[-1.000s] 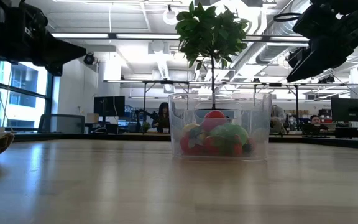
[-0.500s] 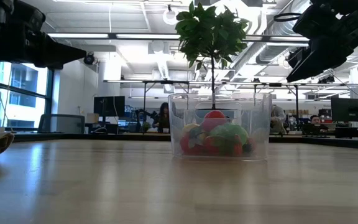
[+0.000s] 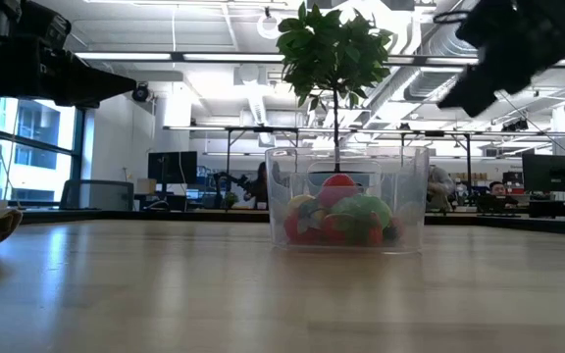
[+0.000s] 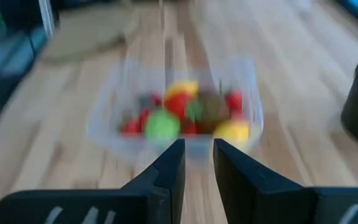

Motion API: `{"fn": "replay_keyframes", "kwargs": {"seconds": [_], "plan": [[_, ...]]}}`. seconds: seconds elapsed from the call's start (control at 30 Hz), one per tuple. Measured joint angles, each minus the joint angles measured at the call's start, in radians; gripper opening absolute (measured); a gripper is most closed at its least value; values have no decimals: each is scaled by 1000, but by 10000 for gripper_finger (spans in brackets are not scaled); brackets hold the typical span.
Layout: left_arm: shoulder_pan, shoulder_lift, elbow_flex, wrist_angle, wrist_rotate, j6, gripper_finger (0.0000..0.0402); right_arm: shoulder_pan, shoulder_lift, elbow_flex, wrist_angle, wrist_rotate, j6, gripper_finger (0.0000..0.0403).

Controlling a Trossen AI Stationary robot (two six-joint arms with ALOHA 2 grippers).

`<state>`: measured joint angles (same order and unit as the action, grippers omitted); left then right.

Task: Pick and placing Produce into tupperware
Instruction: Return to Home Position

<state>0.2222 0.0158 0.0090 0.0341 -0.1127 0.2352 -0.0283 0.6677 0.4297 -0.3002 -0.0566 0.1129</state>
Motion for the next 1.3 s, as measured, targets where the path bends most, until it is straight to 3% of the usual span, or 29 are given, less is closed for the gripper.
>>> {"fn": "replay_keyframes", "kwargs": {"seconds": [0.3, 0.47, 0.57, 0.63, 0.7, 0.8, 0.87, 1.3], "plan": [[0, 0, 0, 0, 0, 0, 5, 1, 0, 0, 508, 8, 142, 73], [0, 0, 0, 0, 0, 0, 5, -11, -2, 0, 829, 114, 230, 73], [0, 0, 0, 0, 0, 0, 5, -46, -43, 30, 968, 42, 178, 73], [0, 0, 0, 0, 0, 0, 5, -75, -109, 86, 935, -37, 170, 71], [0, 0, 0, 0, 0, 0, 5, -96, -192, 152, 781, -79, 145, 63], [0, 0, 1, 0, 0, 0, 5, -103, -306, 248, 477, -36, 89, 38], [0, 0, 1, 0, 0, -1, 5, -100, -363, 275, 375, -2, 62, 15], [0, 0, 1, 0, 0, -1, 5, -100, -647, 109, 384, 128, 69, 2]]}}
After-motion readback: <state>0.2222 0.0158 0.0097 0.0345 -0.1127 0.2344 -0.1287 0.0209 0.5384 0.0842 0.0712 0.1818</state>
